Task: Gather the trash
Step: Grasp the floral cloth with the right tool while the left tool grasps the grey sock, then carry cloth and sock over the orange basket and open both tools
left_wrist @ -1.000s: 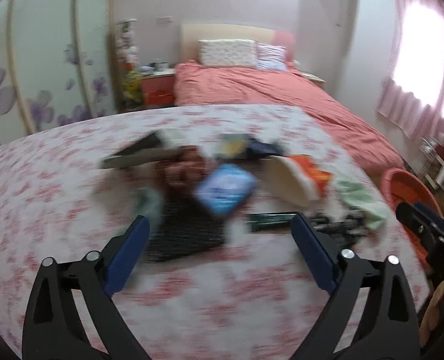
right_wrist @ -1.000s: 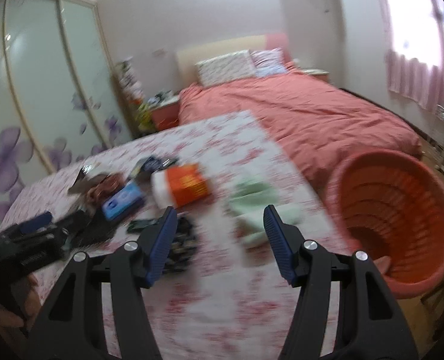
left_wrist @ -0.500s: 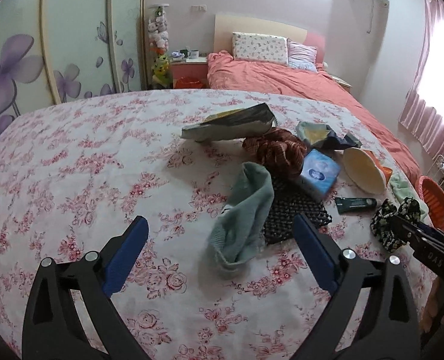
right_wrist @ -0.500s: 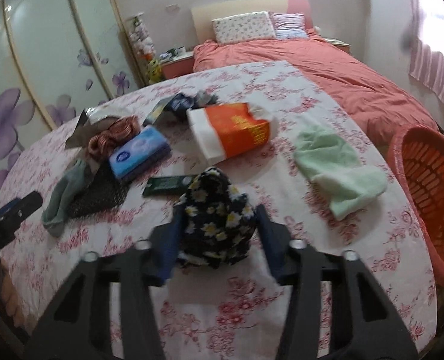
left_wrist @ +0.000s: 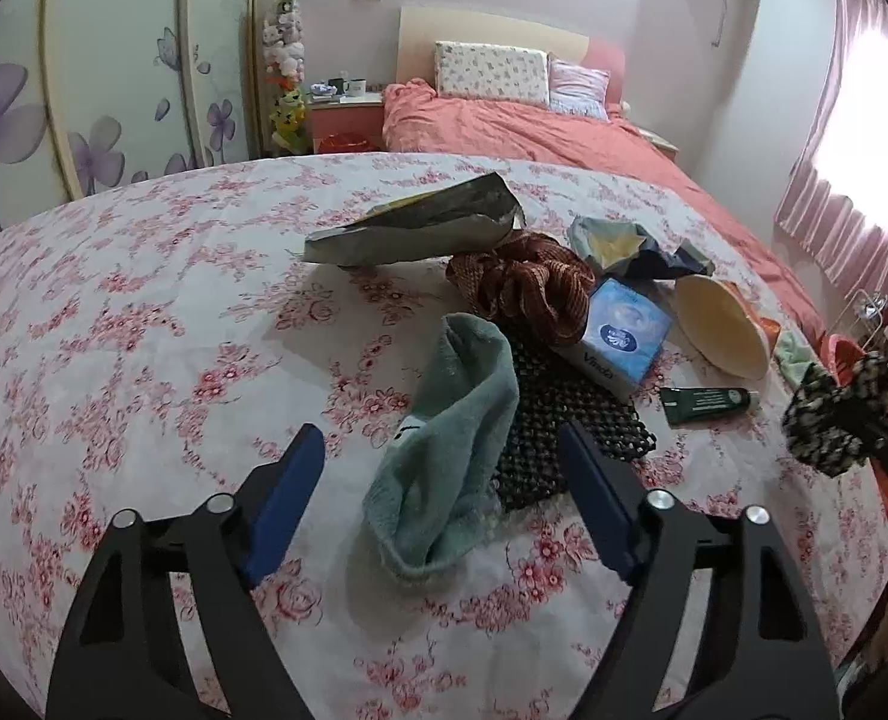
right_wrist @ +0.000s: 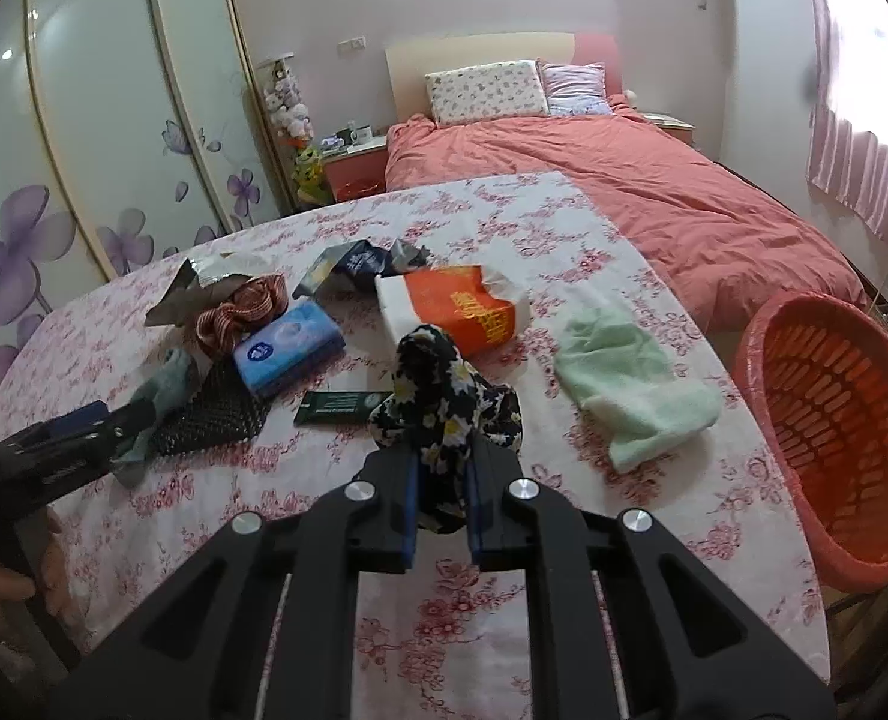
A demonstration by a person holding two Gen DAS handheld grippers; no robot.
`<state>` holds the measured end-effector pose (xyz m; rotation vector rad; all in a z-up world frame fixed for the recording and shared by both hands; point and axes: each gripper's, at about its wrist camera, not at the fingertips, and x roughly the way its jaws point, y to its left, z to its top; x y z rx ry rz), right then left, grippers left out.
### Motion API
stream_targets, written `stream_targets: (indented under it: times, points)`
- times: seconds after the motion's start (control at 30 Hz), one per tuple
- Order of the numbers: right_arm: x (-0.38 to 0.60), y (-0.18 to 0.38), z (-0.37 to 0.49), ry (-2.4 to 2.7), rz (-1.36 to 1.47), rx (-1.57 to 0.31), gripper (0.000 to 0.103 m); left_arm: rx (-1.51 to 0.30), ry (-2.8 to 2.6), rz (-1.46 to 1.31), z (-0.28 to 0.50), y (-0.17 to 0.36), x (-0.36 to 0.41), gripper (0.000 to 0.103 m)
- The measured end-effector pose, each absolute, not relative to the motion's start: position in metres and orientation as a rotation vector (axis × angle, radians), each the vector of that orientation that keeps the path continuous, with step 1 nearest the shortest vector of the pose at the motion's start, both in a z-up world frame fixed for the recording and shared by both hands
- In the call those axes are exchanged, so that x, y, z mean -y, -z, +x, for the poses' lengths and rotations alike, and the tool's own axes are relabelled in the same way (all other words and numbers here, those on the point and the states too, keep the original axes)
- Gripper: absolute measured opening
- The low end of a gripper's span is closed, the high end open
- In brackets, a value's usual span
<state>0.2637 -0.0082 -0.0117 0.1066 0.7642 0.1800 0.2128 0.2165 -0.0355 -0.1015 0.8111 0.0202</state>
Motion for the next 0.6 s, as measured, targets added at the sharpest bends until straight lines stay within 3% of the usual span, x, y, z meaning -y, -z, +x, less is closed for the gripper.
stream_targets:
  times: [0.23,0.43,0.6]
  points:
    - [0.016,0.017,0.266,-0.169,0.124,-0.783,0.013,-0.843,-0.031,-0.093,0.217,0.043,-0.217,0.07]
    - [0.019,0.019,0.265,-0.165,0.129,-0.787,0.013,-0.883,-0.031,-0.12,0.222,0.052,-0.22,0.051]
    - [0.023,0.016,0.263,-0.161,0.135,-0.78,0.013,-0.878,-0.026,-0.12,0.22,0.05,-0.22,0.027]
